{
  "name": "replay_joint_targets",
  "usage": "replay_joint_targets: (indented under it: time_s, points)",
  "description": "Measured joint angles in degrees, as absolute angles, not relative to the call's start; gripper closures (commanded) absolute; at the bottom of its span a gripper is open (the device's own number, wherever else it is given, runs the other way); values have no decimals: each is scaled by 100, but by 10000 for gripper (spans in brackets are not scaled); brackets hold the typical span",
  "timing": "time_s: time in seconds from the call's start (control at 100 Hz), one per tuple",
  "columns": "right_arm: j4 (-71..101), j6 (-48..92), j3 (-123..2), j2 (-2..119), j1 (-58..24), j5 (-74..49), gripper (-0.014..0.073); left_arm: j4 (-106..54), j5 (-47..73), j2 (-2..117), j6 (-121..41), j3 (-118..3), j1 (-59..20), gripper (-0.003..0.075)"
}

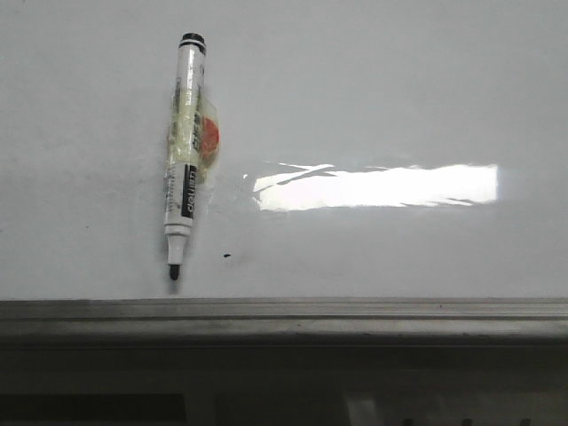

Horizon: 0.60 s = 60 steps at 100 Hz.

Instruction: Write number 6 on whiteboard

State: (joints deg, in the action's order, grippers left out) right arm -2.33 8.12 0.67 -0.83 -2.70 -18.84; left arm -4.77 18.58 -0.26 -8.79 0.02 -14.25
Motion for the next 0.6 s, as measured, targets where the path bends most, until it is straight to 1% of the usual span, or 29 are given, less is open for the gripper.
replay_joint_targets:
  time_s: [0.6]
  points:
    - [-233, 812, 67, -83, -270, -1884, 659, -477, 1858, -26, -879, 2, -1470, 741]
